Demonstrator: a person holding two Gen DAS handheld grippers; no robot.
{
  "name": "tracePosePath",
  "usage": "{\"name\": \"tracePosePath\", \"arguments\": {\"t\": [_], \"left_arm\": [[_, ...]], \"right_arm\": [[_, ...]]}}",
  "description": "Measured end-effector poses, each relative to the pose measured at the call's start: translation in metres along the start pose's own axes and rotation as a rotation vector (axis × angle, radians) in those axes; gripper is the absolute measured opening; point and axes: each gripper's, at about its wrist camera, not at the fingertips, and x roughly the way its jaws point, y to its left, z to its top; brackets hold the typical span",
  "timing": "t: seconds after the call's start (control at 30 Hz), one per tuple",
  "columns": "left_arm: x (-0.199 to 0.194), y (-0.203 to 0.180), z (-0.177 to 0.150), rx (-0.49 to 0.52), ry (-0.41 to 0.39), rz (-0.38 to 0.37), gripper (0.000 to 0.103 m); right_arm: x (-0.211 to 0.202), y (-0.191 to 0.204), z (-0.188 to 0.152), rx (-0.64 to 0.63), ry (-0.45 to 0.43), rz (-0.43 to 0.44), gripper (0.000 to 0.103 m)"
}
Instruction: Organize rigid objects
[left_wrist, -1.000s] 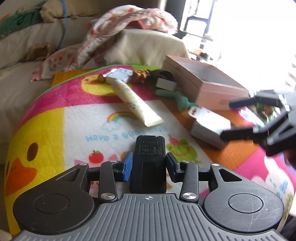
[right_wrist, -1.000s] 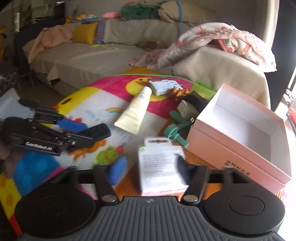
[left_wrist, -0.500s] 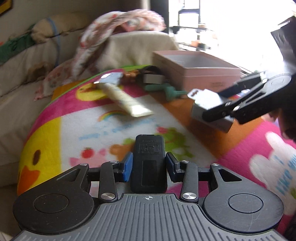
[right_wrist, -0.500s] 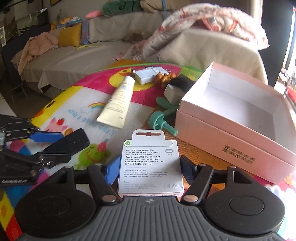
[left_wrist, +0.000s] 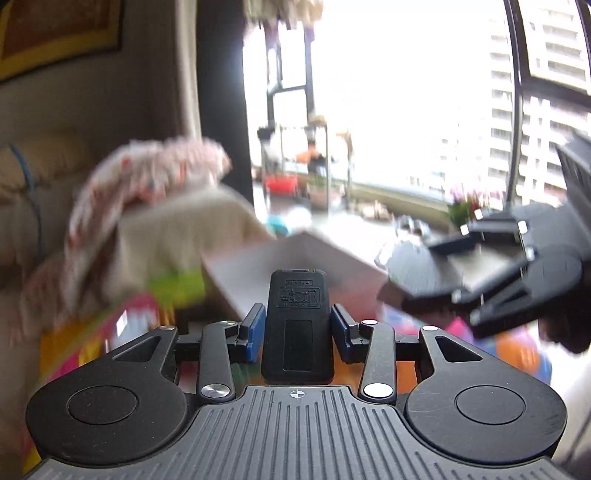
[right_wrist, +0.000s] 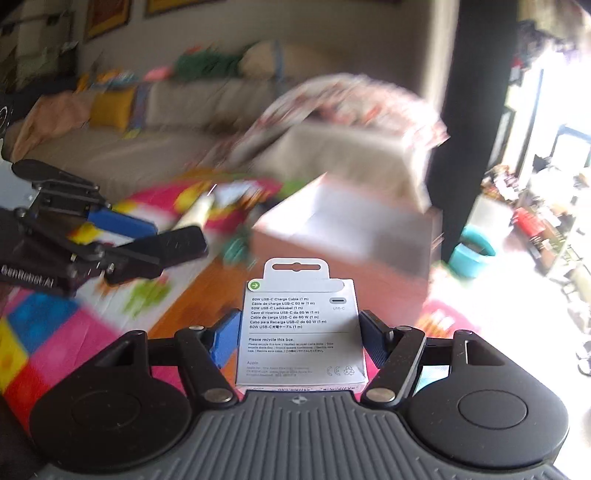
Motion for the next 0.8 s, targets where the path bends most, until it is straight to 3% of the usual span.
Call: {"name": "tracePosePath", "arguments": {"t": [0.07, 0.1, 0.13, 0.17, 0.2, 0.27, 0.3, 0.43, 0.53, 0.63, 0.8], "left_arm": [[0.026, 0.015, 0.035, -0.059, -0.046, -0.003, 0.043], [0.045, 0.024, 0.049, -0.123, -0.026, -0.011, 0.043], [0.065, 0.036, 0.059, -0.213, 0.024, -0.020, 0.043], [0.086, 0.049, 0.061, -0.307, 0.083, -0.040, 0.043], [0.103, 0.060, 0.057, -0.392, 0.140, -0.075, 0.043], [0.121, 0.079, 0.034, -0.510, 0.207, -0.136, 0.043], [0.122, 0.084, 0.019, -0.535, 0.221, -0.113, 0.043], [0.100, 0.092, -0.036, -0.456, 0.267, 0.236, 0.042], [0.078, 0.104, -0.061, -0.433, 0.248, 0.393, 0.042], [0.061, 0.120, -0.070, -0.490, 0.213, 0.417, 0.042], [0.068, 0.124, -0.072, -0.513, 0.241, 0.439, 0.042]], "right_arm": [[0.005, -0.011, 0.026, -0.012, -0.080, -0.065, 0.069], [0.011, -0.017, 0.038, -0.007, -0.115, -0.092, 0.070], [0.019, -0.023, 0.050, 0.003, -0.147, -0.112, 0.074], [0.030, -0.030, 0.059, 0.018, -0.156, -0.128, 0.090], [0.040, -0.035, 0.065, 0.043, -0.154, -0.150, 0.097], [0.054, -0.039, 0.062, 0.098, -0.124, -0.166, 0.097], [0.057, -0.039, 0.055, 0.116, -0.103, -0.150, 0.097], [0.062, -0.028, 0.008, 0.152, -0.047, -0.116, 0.097], [0.064, -0.013, -0.025, 0.111, 0.009, -0.115, 0.097], [0.070, 0.002, -0.039, 0.101, 0.046, -0.086, 0.097], [0.080, 0.018, -0.037, 0.108, 0.085, -0.042, 0.097]]}}
